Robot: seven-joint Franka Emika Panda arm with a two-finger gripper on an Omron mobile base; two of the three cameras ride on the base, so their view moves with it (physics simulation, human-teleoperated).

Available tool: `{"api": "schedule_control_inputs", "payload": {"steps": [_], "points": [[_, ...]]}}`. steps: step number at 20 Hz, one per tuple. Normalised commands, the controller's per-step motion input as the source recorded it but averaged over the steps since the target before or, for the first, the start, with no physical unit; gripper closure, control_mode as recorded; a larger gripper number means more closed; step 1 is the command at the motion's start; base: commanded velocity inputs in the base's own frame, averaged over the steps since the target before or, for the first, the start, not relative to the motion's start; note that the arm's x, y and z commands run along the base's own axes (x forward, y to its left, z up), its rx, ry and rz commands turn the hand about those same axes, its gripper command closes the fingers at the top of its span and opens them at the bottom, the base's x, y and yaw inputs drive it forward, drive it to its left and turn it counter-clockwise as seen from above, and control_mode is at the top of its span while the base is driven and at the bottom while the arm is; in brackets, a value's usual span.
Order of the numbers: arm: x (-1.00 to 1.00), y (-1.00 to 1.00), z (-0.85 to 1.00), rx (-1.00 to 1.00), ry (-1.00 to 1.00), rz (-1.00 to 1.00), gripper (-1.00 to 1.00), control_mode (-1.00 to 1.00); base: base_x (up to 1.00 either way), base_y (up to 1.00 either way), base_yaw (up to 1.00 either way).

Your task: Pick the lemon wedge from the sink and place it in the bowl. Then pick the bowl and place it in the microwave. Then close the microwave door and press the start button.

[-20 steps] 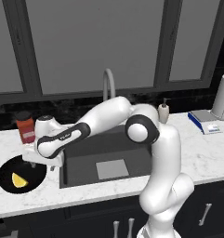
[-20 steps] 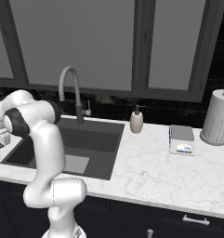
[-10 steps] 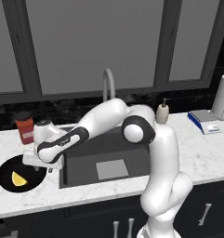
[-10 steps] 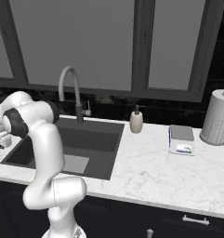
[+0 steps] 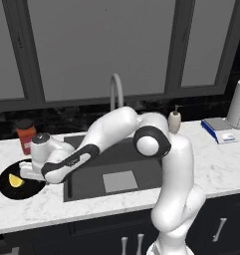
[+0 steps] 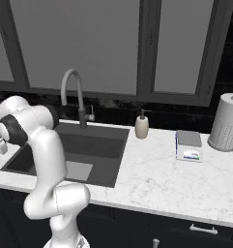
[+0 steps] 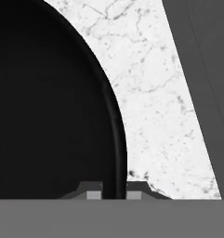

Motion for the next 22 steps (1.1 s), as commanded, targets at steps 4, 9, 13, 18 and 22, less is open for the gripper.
{"api": "schedule_control_inputs", "payload": {"steps": [4,9,13,18,22], "points": [[-0.75,-0.32,0.49,0.02,-0.22,-0.02,1.0,-1.0,0.0,0.0,0.0],[-0.9,-0.74,0.71,0.07,-0.21,0.0,1.0,-1.0,0.0,0.0,0.0],[-0.46,-1.0,0.79,0.14,-0.12,-0.02,1.0,-1.0,0.0,0.0,0.0],[-0.11,-1.0,0.93,0.23,0.0,-0.04,1.0,-1.0,0.0,0.0,0.0],[-0.26,-0.99,0.85,0.27,0.0,-0.02,1.0,-1.0,0.0,0.0,0.0]]}}
